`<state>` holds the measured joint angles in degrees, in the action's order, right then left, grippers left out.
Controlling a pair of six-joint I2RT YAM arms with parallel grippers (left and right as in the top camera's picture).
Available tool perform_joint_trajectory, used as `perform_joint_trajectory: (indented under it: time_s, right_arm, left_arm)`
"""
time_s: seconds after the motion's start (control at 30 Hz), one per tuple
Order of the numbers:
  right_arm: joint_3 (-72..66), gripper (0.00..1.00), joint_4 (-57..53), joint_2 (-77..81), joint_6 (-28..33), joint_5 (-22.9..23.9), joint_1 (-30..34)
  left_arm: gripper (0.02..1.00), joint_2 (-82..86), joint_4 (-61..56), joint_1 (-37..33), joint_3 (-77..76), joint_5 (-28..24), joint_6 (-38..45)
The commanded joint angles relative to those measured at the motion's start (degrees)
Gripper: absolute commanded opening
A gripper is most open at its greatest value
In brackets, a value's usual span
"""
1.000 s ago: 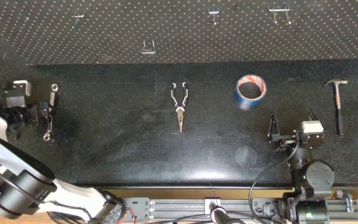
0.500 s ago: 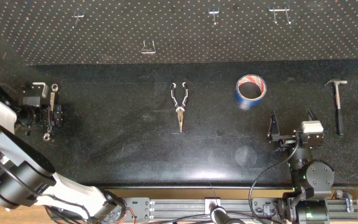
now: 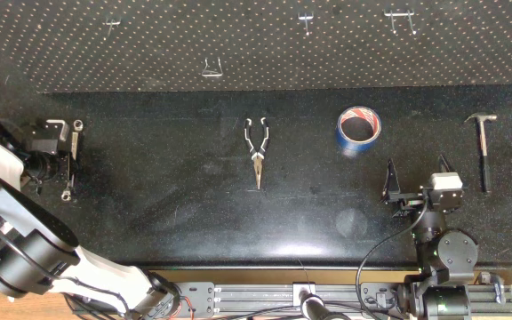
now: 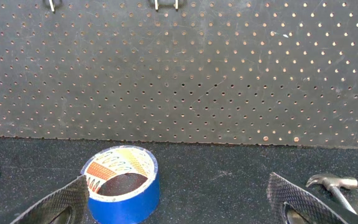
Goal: Place Tools Onto Pegboard
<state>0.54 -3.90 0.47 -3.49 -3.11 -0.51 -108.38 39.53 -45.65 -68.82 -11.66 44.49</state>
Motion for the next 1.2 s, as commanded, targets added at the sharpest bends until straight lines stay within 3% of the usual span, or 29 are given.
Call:
perform_joint_trajectory:
  time_s: [0.03,0.47,0.57,0.73,0.9,1.0,1.13,1.2]
  right_arm:
    - [-0.31,0.934,-0.11,-0.42,1.03,-0.33,-0.39]
    - [-0.31,0.934,-0.11,-0.42,1.01,-0.33,-0.39]
    - [-0.31,0.934,-0.11,-0.42,1.01,-0.33,-0.39]
    - [-0.31,0.934,-0.11,-0.42,1.01,-0.33,-0.39]
    - [-0.31,0.936,-0.11,-0.42,1.03,-0.33,-0.39]
    - [-0.31,0.934,-0.11,-0.42,1.03,-0.33,-0.39]
    - [-0.31,0.934,-0.11,-0.42,1.01,-0.33,-0.37]
    - [-0.31,0.934,-0.11,-0.42,1.01,-0.33,-0.39]
  left_arm:
    - [0.198,-1.62,0.81,-0.02,0.02,1.84,-2.29]
    - [0.159,-1.62,1.64,-0.02,0.00,1.84,-2.25]
    - [0.029,-1.62,1.64,-0.02,0.00,1.88,-2.25]
    - [0.029,-0.90,1.62,-0.02,-0.04,2.01,-2.25]
    - [0.029,11.87,0.85,-0.02,-0.63,0.48,-11.72]
    - [0.025,18.45,0.55,-0.02,-0.63,0.28,-11.72]
    - [0.025,30.27,0.50,0.74,-0.63,-4.02,-11.74]
    - [0.025,35.28,-0.66,3.15,-0.63,-4.04,-16.94]
